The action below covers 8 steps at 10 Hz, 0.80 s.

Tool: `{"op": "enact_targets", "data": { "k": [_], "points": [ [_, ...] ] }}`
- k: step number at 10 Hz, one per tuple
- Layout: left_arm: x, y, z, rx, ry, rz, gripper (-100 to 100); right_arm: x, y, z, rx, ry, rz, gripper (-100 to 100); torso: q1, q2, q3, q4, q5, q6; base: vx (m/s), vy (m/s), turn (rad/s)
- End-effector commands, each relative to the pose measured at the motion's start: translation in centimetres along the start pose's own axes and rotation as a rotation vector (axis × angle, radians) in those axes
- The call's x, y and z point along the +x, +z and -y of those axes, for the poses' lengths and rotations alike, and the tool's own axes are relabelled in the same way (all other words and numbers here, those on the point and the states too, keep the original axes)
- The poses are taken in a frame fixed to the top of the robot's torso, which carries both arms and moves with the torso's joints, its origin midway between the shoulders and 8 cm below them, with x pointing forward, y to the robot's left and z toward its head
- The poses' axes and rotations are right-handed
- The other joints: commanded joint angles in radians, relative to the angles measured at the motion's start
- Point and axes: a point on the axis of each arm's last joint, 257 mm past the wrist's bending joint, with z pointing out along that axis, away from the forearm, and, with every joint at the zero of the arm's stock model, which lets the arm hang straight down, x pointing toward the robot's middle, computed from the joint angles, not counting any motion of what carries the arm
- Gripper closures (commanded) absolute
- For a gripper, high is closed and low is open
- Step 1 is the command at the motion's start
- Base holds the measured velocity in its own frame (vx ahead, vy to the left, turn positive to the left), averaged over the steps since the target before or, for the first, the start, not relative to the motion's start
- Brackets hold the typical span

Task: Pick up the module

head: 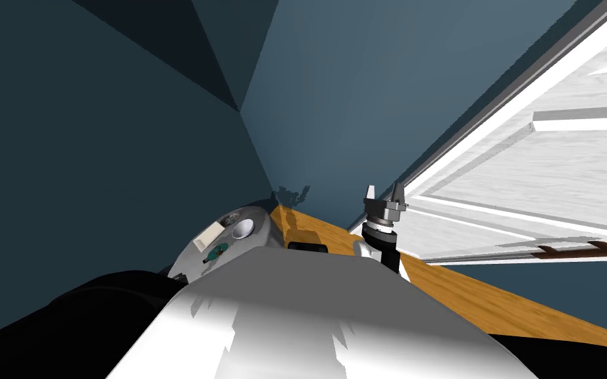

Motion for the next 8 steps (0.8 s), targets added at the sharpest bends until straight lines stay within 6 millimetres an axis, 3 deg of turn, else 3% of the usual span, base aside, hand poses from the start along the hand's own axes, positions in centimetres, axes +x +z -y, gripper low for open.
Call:
{"op": "enact_targets", "data": {
  "k": [1,2,8],
  "points": [
    [-2.2,-0.1,-2.5,-0.072,-0.003,0.04,-100,0.0,0.0,0.0,0.0,0.0,0.0,0,0.0,0.0,0.0,0.0,0.0,0.0,0.102,0.017,-0.311],
    [-2.2,-0.1,-2.5,-0.072,-0.003,0.04,-100,0.0,0.0,0.0,0.0,0.0,0.0,0,0.0,0.0,0.0,0.0,0.0,0.0,0.079,0.012,-0.107],
    [-7.9,-1.1,-10.2,-0.272,-0.008,0.145,-100,0.0,0.0,0.0,0.0,0.0,0.0,0,0.0,-0.002,-0.001,0.0,0.0,0.0,0.103,0.032,-0.215]
  ]
}}
